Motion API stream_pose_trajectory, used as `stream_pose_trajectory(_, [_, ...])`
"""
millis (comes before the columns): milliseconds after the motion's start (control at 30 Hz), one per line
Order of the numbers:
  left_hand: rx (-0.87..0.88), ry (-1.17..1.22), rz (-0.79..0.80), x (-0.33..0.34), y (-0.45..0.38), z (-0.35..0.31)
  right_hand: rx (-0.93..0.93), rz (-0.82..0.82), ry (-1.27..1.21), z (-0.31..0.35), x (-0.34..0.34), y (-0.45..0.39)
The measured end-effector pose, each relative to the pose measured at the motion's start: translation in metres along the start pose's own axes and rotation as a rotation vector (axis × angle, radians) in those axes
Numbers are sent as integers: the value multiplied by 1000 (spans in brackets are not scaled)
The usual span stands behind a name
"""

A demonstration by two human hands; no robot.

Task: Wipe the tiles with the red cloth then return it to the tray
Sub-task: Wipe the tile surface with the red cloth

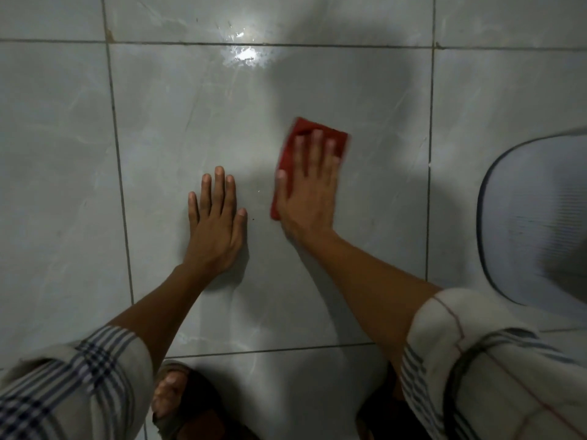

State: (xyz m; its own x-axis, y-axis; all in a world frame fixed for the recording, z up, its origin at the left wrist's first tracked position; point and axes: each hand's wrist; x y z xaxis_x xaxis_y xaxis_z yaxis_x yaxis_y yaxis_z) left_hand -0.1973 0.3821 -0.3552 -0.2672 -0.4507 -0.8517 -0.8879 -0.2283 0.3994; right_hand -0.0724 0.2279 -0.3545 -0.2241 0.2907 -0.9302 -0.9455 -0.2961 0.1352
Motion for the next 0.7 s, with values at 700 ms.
stream_pose_trajectory(700, [-52, -93, -143, 14, -2, -8, -374, 194, -28, -62, -19, 82])
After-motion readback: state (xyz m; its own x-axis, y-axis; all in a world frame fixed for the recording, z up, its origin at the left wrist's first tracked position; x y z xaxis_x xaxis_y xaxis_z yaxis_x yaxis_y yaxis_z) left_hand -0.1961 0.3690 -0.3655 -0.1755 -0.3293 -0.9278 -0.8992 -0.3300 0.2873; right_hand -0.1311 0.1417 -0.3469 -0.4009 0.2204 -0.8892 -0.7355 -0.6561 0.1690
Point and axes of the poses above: each hand's wrist, its own y-axis away from the middle knuckle, its own x-axis out of the palm, z = x × y, and after that the axes turned 4 degrees about -y, right-handed
